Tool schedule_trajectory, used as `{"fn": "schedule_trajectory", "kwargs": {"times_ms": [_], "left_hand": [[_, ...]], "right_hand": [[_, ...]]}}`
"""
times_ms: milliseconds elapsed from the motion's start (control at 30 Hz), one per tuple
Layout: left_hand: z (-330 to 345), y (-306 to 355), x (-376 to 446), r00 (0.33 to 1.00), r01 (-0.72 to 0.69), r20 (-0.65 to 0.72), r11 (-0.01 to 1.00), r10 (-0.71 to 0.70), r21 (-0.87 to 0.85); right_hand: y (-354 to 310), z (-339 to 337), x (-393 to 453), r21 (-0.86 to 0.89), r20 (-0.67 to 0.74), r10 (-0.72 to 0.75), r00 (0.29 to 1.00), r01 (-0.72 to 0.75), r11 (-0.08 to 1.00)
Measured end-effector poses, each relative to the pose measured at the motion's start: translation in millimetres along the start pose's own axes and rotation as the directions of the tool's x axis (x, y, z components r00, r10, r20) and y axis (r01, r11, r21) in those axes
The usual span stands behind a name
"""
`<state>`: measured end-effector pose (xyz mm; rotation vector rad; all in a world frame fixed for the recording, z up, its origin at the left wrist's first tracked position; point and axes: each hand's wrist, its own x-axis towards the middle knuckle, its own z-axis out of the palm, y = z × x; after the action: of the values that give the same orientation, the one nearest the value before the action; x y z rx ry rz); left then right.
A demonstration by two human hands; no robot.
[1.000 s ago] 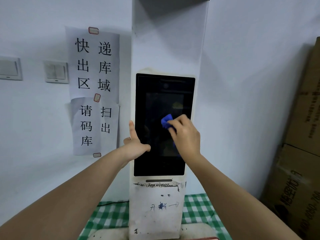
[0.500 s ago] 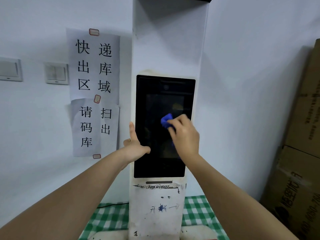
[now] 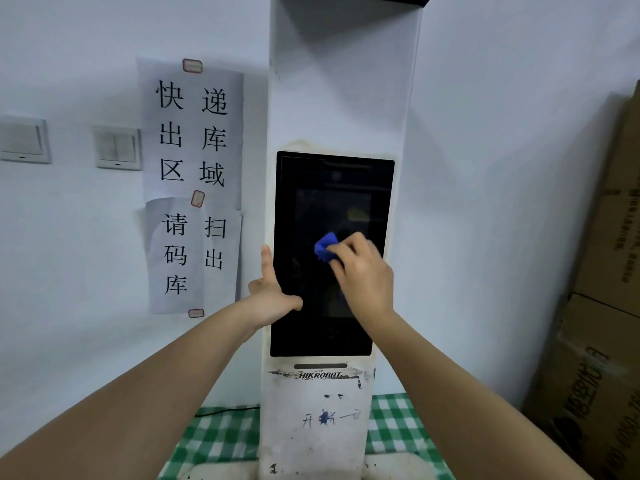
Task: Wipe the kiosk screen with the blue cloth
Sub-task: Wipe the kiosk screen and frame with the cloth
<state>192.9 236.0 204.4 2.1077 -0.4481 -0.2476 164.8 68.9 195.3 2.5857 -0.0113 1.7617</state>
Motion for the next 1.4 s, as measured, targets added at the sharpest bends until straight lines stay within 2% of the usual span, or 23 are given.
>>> {"fn": "schedule_trajectory", "kwargs": {"times_ms": [67,133,200,267,333,367,467,533,600,733,800,867,1000,1100,1300,1367,1400], "left_hand": [[0,0,0,1.0,0.0,0.001,1.0,0.0,-0.01],[1,0,-1,1.0,0.0,-0.006,1.0,0.0,-0.015],[1,-1,-1,1.0,-0.003,-0.014,1.0,0.003,-0.02],[1,-1,0,1.0,-0.004,-0.015,1.0,0.003,-0.028],[2,-2,-1,1.0,-0.003,-0.008,0.999,0.003,-0.039],[2,-2,-1,1.0,-0.008,-0.004,0.999,0.008,-0.043],[1,-4,-1,1.0,-0.021,0.011,0.998,0.021,-0.053],[-1,-5,-1,0.999,-0.021,0.024,0.999,0.022,-0.048],[-2,-5,-1,0.999,-0.026,0.025,0.999,0.027,-0.036],[-4,-8,1,0.999,-0.03,0.027,0.999,0.031,-0.034],[-5,-8,-1,0.999,-0.032,0.032,0.998,0.033,-0.052],[-4,-10,-1,0.999,-0.043,0.01,0.996,0.044,-0.074],[3,-10,1,0.998,-0.044,-0.04,0.99,0.039,-0.132],[3,-10,5,1.0,-0.013,-0.001,0.99,0.013,-0.144],[-4,-14,6,0.999,-0.035,0.033,0.993,0.039,-0.117],[-7,-16,4,0.998,-0.036,0.04,0.993,0.041,-0.115],[-7,-17,4,0.998,-0.039,0.046,0.992,0.045,-0.12]], "right_hand": [[-5,3,4,-0.001,-0.051,0.067,0.996,-0.067,0.998],[-9,11,-3,-0.035,-0.055,0.053,0.997,-0.055,0.998],[-12,20,-16,-0.084,-0.017,-0.045,0.999,0.044,0.996],[-13,24,-27,-0.146,0.072,-0.203,0.976,0.212,0.966],[-10,21,-27,-0.147,0.115,-0.26,0.959,0.275,0.95],[-10,17,-22,-0.117,0.099,-0.229,0.968,0.24,0.964],[-12,8,0,0.006,-0.009,-0.002,1.0,0.002,1.0],[-16,8,8,0.016,-0.05,0.075,0.996,-0.074,0.997],[-20,15,2,-0.03,-0.034,0.044,0.998,-0.045,0.999],[-21,29,-20,-0.131,0.087,-0.199,0.976,0.209,0.969],[-19,26,-17,-0.136,0.124,-0.275,0.953,0.291,0.947],[-18,18,-7,-0.097,0.091,-0.245,0.965,0.254,0.962],[-26,12,11,-0.043,-0.015,-0.034,0.999,0.033,0.999],[-34,23,3,-0.108,-0.007,-0.083,0.997,0.082,0.991],[-33,30,-15,-0.137,0.127,-0.332,0.935,0.348,0.928],[-31,24,-8,-0.104,0.111,-0.322,0.94,0.333,0.937],[-31,20,-3,-0.075,0.084,-0.272,0.959,0.278,0.958]]}}
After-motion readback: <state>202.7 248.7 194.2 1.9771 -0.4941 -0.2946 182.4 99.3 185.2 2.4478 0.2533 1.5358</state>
